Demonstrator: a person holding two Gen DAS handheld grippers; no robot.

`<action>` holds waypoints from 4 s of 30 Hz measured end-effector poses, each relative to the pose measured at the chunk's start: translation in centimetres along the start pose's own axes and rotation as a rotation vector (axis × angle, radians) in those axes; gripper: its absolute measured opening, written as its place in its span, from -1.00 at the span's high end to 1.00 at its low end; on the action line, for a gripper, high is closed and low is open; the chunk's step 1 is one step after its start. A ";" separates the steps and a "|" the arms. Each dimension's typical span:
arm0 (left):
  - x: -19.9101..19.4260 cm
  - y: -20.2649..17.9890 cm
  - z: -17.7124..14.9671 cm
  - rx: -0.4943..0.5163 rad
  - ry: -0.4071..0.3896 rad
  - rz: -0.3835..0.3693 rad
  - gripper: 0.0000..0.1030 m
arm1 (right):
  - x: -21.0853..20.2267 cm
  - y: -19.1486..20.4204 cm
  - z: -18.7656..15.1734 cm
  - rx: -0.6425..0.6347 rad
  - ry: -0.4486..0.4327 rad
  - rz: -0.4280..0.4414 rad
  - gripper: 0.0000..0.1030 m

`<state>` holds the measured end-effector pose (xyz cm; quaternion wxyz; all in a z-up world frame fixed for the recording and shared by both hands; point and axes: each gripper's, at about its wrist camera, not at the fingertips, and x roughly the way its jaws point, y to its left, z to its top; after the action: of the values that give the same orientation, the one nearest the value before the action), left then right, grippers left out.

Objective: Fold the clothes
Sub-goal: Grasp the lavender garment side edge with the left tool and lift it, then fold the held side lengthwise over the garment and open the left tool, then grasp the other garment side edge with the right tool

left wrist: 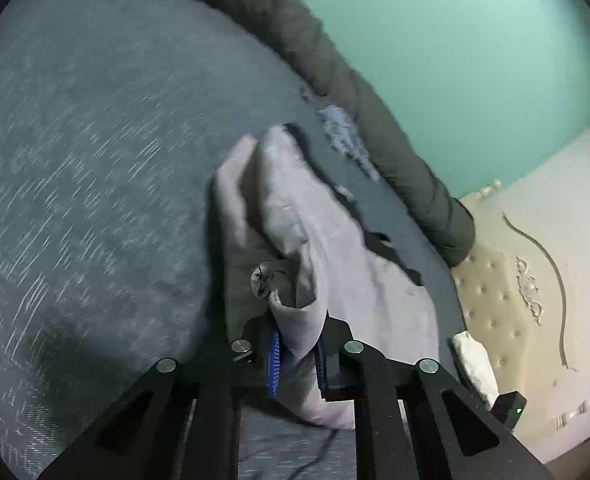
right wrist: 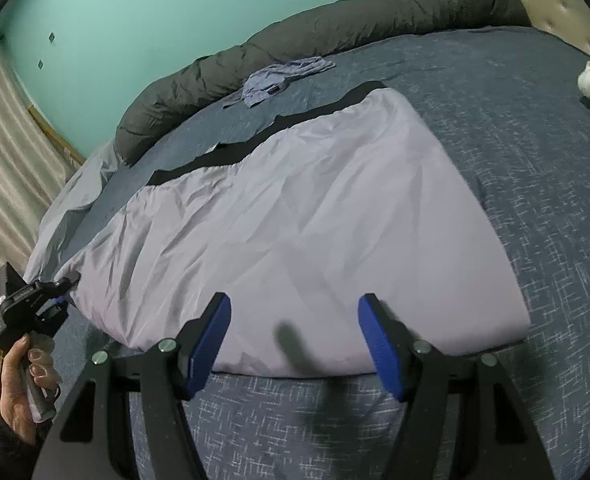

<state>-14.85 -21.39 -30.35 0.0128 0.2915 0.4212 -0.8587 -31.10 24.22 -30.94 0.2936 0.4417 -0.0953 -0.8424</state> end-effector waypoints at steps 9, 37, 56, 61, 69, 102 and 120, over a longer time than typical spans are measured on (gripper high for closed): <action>1.7 -8.3 0.5 0.125 0.002 -0.078 0.84 | -1.4 -3.4 0.4 0.066 -0.023 -0.008 -0.30; 17.0 -28.6 -17.1 0.553 0.407 -0.125 0.21 | -7.3 -10.9 1.0 0.202 -0.126 -0.084 -0.30; 16.4 -21.5 -14.7 0.565 0.345 0.101 0.07 | -5.5 -6.7 1.9 0.102 -0.100 0.030 -0.31; 17.1 -21.5 -15.2 0.581 0.352 0.105 0.07 | -4.1 -6.7 1.9 0.120 -0.068 0.052 -0.31; 17.3 -21.2 -15.8 0.594 0.361 0.111 0.07 | -1.8 -5.4 1.4 0.040 -0.022 0.004 0.35; 17.3 -19.5 -16.5 0.673 0.387 0.179 0.07 | -4.4 -3.7 1.5 -0.037 -0.051 -0.009 0.76; 15.2 -18.2 -15.9 0.666 0.407 0.149 0.07 | 0.0 -2.1 1.4 -0.079 0.061 -0.139 0.94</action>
<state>-24.53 5.35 -32.65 -0.1039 0.4739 0.0915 -0.8697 -33.10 25.75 -30.97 0.2546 0.4608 -0.0219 -0.8499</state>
